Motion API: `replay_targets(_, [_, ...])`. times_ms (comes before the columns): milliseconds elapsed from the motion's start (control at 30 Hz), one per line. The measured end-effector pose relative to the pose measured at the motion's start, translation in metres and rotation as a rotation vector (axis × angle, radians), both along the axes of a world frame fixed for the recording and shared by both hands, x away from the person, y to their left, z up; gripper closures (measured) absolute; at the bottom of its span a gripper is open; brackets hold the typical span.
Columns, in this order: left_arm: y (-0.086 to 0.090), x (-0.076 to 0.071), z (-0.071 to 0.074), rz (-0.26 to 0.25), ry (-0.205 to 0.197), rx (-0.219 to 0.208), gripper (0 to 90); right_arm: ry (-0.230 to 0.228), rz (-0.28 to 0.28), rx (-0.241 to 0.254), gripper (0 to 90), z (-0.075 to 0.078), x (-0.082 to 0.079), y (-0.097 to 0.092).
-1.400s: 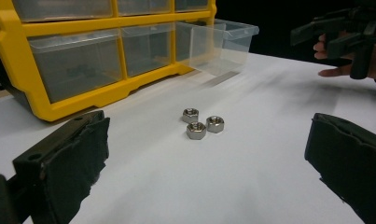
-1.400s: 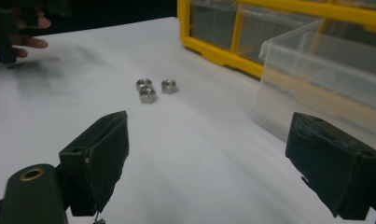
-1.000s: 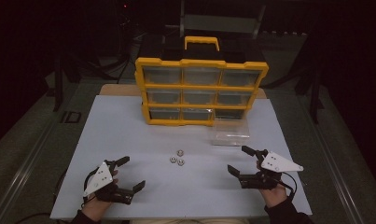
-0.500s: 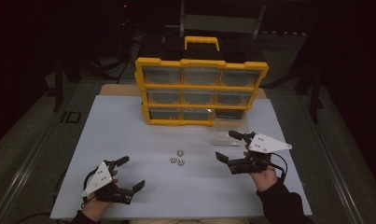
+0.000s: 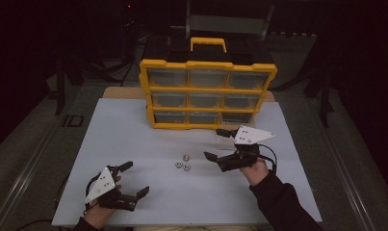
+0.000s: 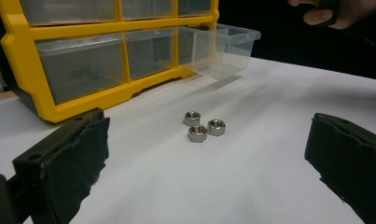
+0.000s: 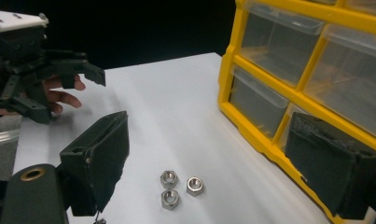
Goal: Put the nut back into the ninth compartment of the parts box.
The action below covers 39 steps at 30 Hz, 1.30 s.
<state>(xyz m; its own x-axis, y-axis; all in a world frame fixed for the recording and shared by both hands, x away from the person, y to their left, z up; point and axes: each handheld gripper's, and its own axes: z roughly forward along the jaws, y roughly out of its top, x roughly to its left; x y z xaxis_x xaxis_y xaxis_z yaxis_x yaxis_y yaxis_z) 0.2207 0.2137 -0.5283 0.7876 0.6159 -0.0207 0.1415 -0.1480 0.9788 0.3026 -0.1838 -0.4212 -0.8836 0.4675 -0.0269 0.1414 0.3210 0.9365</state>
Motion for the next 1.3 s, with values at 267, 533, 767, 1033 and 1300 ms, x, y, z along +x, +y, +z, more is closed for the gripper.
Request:
replay_targets(267, [-0.001,0.000,0.000,-0.005,-0.001,0.005,0.0,0.067,0.015,-0.025,13.6,-0.022,0.015,0.021])
replay_targets(533, [-0.001,-0.001,0.000,-0.008,0.000,0.005,0.0,0.133,0.039,-0.057,13.7,-0.042,0.023,0.034])
replay_targets(767, [-0.002,-0.001,0.000,-0.013,-0.002,0.007,0.0,0.187,0.101,-0.093,18.0,-0.059,0.023,0.047])
replay_targets(1033, [-0.002,-0.002,0.001,-0.019,-0.004,0.010,0.0,0.222,0.105,-0.141,28.1,-0.079,0.023,0.057])
replay_targets(1300, [-0.002,-0.002,0.001,-0.019,-0.005,0.009,0.0,0.238,0.100,-0.198,48.7,-0.099,0.027,0.066])
